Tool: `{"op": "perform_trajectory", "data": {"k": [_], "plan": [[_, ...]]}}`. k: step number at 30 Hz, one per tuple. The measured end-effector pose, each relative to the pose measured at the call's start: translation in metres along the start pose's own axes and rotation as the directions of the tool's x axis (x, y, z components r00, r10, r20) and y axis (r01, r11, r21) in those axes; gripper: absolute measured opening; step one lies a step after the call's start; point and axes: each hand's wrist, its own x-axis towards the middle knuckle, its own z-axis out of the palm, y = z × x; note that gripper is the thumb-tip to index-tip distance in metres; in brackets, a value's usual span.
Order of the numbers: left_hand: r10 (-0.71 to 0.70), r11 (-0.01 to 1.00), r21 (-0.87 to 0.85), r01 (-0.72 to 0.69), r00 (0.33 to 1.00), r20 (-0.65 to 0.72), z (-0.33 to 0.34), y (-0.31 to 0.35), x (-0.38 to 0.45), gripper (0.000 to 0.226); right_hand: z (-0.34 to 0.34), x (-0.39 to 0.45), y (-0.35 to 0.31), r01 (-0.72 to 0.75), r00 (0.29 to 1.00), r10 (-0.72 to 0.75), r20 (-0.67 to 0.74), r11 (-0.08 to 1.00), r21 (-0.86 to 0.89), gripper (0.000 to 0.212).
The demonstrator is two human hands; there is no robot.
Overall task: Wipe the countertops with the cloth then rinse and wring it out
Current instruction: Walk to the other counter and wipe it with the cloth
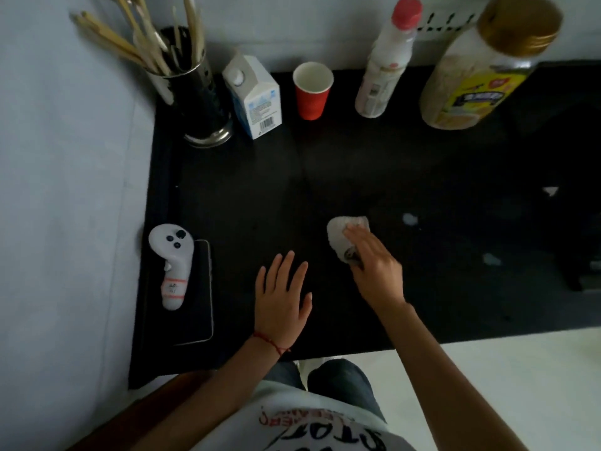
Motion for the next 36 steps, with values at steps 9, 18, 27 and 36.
{"op": "perform_trajectory", "data": {"k": [9,18,27,36], "plan": [[0.353,0.934,0.009,-0.357,0.927,0.126,0.009,0.066,0.049,0.051,-0.031,-0.002,0.069,-0.480,0.854,0.464,-0.238,0.877,-0.012,0.057],[0.366,0.926,0.040,-0.374,0.920,0.141,0.022,0.068,0.045,0.051,-0.043,0.033,0.106,-0.358,0.928,0.352,-0.123,0.933,-0.026,0.061],[0.370,0.924,0.056,-0.378,0.922,0.116,0.025,0.069,0.045,0.051,-0.040,0.028,0.116,-0.157,0.986,0.154,-0.068,0.987,-0.037,0.059],[0.349,0.931,0.082,-0.355,0.934,0.080,0.024,0.077,0.045,0.048,-0.042,-0.017,0.118,0.019,0.999,-0.023,-0.044,0.995,-0.093,0.056]]}}
